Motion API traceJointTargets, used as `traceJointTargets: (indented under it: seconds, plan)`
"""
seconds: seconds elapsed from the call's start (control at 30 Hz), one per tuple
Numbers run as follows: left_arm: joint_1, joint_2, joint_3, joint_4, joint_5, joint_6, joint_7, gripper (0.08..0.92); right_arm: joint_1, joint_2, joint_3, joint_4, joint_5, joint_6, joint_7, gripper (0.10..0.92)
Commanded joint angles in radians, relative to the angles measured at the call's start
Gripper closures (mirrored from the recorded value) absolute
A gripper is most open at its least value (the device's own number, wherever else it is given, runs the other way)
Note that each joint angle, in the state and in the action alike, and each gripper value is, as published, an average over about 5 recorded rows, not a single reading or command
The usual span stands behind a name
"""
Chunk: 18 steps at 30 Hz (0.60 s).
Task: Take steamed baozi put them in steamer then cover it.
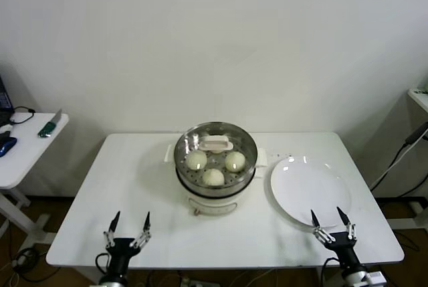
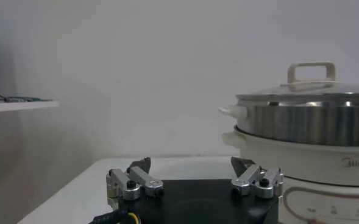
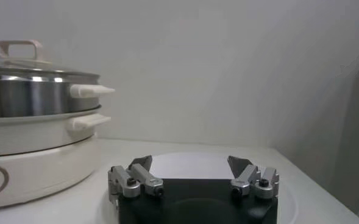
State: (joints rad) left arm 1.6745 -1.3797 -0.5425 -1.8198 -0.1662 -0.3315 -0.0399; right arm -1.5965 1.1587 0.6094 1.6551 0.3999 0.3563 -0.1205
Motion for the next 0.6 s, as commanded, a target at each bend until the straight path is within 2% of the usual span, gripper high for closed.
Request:
traceJointTargets:
  seconds: [0.03,0.6]
  plan:
    - [0.009,-0.006,0.002,0.016,-0.003,-0.021,0.002,0.177,-0.003,-0.002,-0.001,0.001,0.007,0.004,-0.02,0.203]
    - [0.013,-0.009,0.007,0.014,-0.002,-0.02,0.003,0.177,-0.002,0.001,0.002,-0.005,0.009,0.014,-0.019,0.203]
